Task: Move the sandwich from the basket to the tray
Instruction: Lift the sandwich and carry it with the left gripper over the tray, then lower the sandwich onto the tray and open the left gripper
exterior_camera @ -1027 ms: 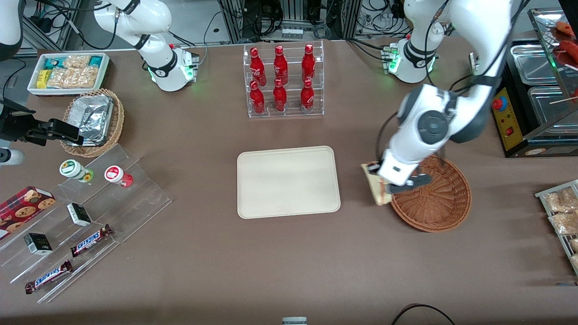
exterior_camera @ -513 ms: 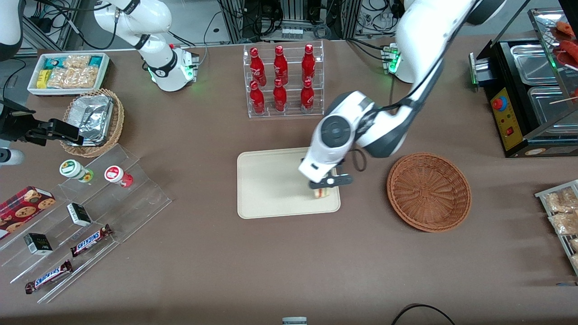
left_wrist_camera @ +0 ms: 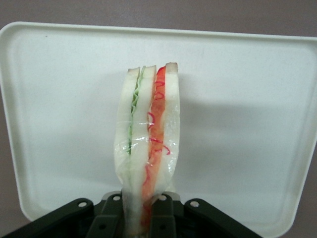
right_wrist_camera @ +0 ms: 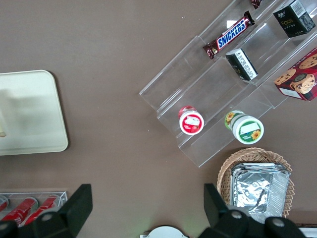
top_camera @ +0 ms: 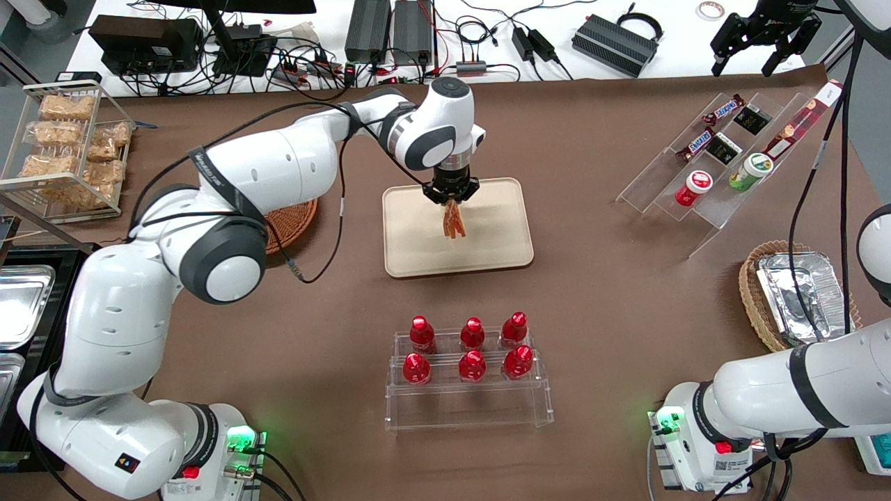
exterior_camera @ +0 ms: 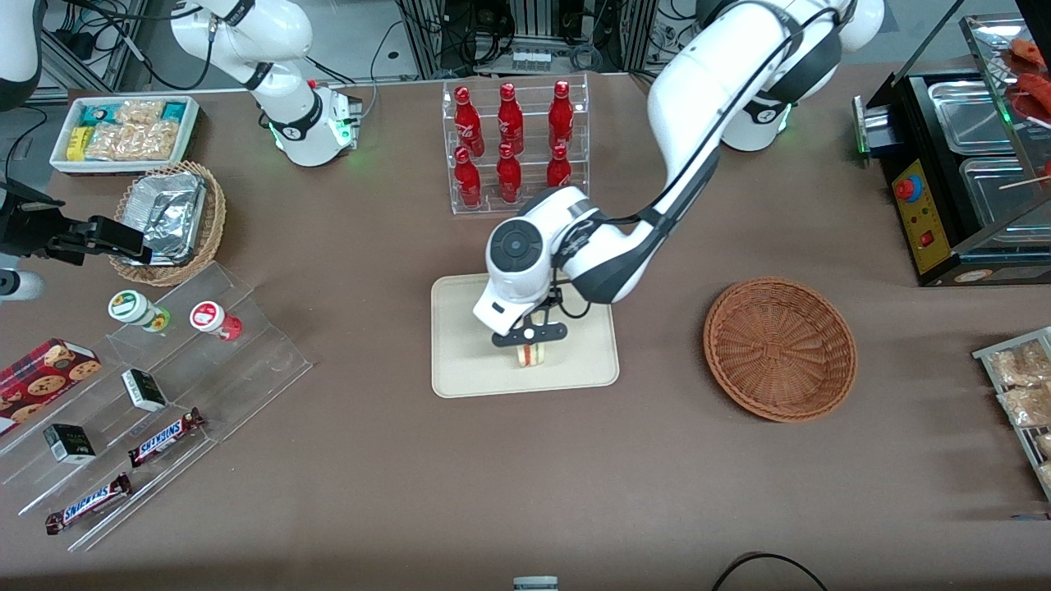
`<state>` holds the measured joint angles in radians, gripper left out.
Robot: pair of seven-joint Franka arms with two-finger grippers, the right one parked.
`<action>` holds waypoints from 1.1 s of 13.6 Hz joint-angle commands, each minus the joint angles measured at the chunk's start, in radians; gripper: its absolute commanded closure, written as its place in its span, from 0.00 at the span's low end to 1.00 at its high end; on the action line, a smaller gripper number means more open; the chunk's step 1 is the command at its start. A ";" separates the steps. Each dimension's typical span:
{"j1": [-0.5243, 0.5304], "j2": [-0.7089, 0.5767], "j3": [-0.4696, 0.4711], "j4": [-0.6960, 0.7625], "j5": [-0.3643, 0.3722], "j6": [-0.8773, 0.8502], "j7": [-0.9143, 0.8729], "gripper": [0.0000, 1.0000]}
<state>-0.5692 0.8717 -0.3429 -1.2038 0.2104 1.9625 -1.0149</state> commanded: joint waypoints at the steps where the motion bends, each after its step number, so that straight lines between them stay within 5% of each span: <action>1: -0.043 0.046 0.054 0.084 0.023 -0.037 -0.021 1.00; 15: -0.049 0.055 0.067 0.082 -0.055 -0.071 -0.011 1.00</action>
<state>-0.6019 0.9132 -0.2835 -1.1575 0.1680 1.9231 -1.0158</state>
